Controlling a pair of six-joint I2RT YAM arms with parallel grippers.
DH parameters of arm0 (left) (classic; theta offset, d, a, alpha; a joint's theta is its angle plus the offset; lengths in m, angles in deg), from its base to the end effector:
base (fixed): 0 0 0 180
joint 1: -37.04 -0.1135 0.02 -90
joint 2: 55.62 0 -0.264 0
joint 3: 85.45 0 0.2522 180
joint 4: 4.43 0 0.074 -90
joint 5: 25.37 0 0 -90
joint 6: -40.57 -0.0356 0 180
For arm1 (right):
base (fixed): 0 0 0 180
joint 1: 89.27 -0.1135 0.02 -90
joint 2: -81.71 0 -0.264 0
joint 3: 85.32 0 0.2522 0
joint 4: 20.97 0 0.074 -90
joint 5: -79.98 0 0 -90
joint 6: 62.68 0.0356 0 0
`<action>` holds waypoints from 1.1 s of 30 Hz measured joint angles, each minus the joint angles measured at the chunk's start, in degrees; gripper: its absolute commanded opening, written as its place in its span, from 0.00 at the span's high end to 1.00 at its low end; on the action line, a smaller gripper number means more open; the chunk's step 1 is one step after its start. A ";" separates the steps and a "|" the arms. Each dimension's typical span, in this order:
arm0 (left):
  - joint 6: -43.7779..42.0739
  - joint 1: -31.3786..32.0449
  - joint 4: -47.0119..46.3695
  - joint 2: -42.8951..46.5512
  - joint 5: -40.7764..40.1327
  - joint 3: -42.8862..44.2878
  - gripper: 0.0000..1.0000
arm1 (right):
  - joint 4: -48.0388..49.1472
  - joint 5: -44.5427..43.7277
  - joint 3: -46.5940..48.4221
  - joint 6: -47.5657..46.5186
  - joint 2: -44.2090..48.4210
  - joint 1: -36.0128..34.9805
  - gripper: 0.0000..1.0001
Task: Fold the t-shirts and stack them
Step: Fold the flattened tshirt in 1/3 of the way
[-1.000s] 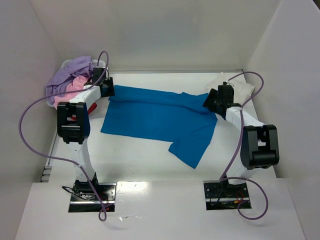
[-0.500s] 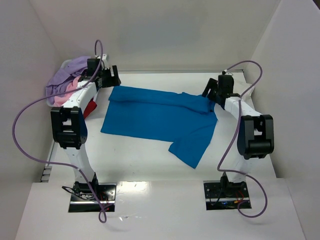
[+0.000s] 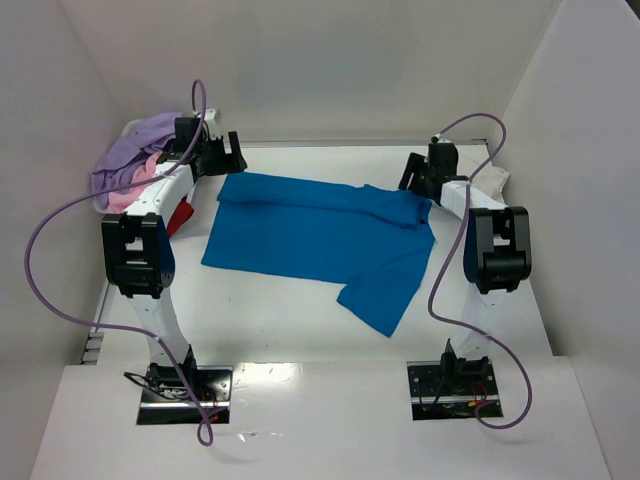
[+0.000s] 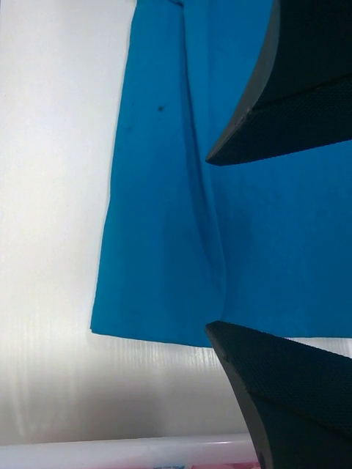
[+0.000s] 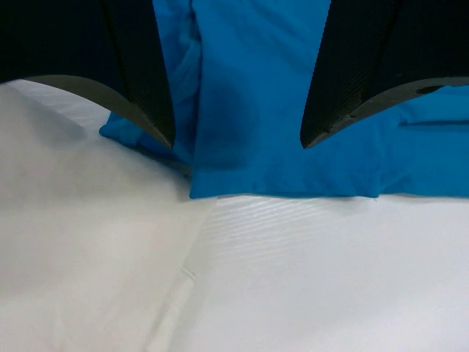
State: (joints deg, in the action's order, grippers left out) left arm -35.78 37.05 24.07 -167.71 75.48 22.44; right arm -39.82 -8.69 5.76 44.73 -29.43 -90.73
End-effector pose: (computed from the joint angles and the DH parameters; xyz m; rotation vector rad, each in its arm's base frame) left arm 0.4625 -0.0068 0.2808 -0.1443 2.1446 -0.3419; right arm 0.4372 0.0120 0.2044 0.3008 2.2375 0.2027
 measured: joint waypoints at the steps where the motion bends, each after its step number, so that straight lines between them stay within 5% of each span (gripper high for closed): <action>1: 0.00 0.00 0.02 0.00 0.00 -0.04 0.06 | -0.02 0.13 0.28 -0.28 -0.76 0.00 0.33; 5: -0.04 0.00 0.02 0.00 0.00 -0.07 0.04 | 0.04 1.09 0.37 -0.57 -2.10 0.00 0.37; 8: -0.07 0.00 0.04 0.00 -0.02 -0.11 0.04 | -0.31 1.27 2.29 -0.76 -4.26 0.00 0.55; 9: -0.07 0.00 0.04 0.00 -0.02 -0.15 0.04 | -0.35 1.51 3.02 -0.66 -5.07 0.00 0.68; 13: -0.07 0.00 0.04 0.00 -0.04 -0.72 0.04 | -0.52 2.03 3.45 -0.79 -5.62 0.00 0.87; 20: -0.02 0.00 0.24 0.00 0.20 -0.81 0.03 | -0.07 2.62 1.57 -0.48 -3.02 0.00 0.91; 33: -3.26 1.97 3.54 -5.79 7.82 4.52 0.02 | 2.75 12.48 -17.33 3.67 17.94 -0.31 0.99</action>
State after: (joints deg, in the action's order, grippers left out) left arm -39.04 39.02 27.61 -173.51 83.31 26.96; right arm -37.06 3.79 -11.58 48.41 -11.48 -91.03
